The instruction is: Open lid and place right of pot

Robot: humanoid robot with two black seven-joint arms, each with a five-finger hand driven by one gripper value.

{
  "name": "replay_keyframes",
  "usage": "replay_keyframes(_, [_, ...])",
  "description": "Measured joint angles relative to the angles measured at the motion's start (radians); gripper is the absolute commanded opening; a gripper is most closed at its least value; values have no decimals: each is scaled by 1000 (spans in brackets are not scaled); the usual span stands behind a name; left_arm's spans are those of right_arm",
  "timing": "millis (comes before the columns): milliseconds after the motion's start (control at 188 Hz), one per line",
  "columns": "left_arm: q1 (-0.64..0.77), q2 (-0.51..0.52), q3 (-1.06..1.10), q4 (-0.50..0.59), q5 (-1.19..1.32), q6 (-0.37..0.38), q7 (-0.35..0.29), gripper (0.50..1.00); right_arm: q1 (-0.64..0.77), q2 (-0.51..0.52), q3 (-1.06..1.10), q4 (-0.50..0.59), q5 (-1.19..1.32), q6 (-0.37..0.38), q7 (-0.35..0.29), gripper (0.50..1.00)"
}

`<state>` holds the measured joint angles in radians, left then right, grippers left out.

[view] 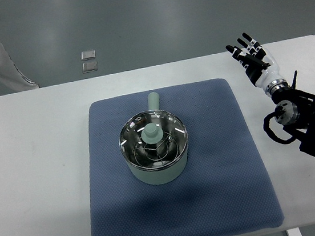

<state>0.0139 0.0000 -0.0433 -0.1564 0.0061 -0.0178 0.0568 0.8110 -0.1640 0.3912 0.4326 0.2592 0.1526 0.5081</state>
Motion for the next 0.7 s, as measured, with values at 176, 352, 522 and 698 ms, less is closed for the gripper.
replay_keyframes(176, [0,0,0,0,0,0,0,1000,2,-4,0,0,0,0,0,930])
replay_keyframes(352, [0,0,0,0,0,0,0,1000,11,-9,0,6,-1,0,0,930])
replay_keyframes(522, [0,0,0,0,0,0,0,1000,35,-22,0,14,-10,0,-1,930])
replay_keyframes(698, [0,0,0,0,-1,0,0,1000,80,-57,-7,42,-148,14,-2,930])
